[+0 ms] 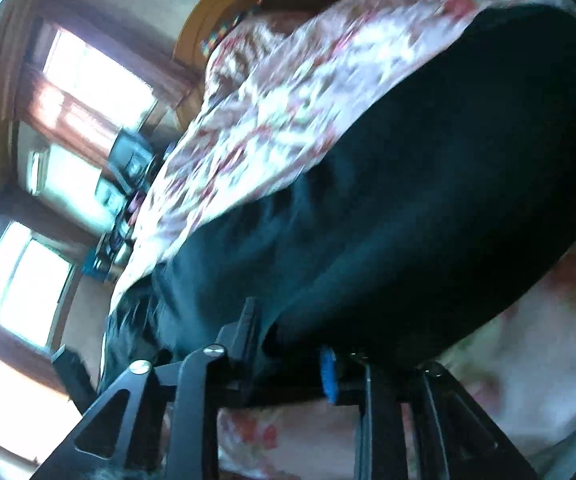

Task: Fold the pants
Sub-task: 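Press the folded pants flat with the left gripper while the right gripper holds the edge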

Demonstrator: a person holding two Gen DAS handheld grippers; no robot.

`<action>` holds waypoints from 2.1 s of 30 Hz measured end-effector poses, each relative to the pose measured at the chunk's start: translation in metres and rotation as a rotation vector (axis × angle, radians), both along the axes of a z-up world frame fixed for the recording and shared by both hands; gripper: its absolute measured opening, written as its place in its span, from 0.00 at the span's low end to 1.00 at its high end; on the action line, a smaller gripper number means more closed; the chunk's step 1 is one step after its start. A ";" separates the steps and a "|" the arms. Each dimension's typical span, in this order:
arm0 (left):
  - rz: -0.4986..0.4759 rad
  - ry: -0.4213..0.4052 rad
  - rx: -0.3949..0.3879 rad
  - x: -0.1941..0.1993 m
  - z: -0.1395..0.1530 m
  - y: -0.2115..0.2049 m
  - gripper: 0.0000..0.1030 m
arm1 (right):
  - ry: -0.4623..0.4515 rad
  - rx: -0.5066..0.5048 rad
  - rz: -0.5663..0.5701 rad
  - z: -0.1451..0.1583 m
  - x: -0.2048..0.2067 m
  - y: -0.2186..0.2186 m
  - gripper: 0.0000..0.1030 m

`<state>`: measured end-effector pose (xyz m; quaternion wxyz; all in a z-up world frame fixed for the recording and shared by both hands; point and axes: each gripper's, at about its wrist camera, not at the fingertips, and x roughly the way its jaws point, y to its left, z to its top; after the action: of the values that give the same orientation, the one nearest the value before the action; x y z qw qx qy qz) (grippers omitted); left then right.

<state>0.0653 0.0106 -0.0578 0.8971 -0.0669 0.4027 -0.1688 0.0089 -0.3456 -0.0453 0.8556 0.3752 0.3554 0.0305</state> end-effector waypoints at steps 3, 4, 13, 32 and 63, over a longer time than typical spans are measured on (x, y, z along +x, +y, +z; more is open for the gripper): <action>0.006 -0.005 -0.017 -0.001 0.002 0.003 0.55 | -0.006 -0.004 -0.096 0.002 0.004 -0.034 0.34; 0.010 -0.004 -0.023 -0.001 0.002 0.004 0.55 | -0.006 -0.017 -0.129 0.004 0.003 -0.044 0.34; 0.111 -0.021 -0.090 0.003 0.007 0.027 0.55 | -0.036 -0.082 -0.337 0.018 -0.003 -0.140 0.35; 0.398 -0.061 -0.143 0.027 0.009 0.098 0.55 | -0.071 -0.117 -0.315 0.035 -0.029 -0.148 0.09; 0.474 -0.054 -0.164 0.022 0.008 0.114 0.55 | -0.073 -0.121 -0.484 0.007 -0.044 -0.176 0.57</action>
<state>0.0868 0.1247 -0.0495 0.9136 -0.2274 0.3368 0.0124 -0.0350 -0.5215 -0.0380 0.8710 0.3963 0.2253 -0.1829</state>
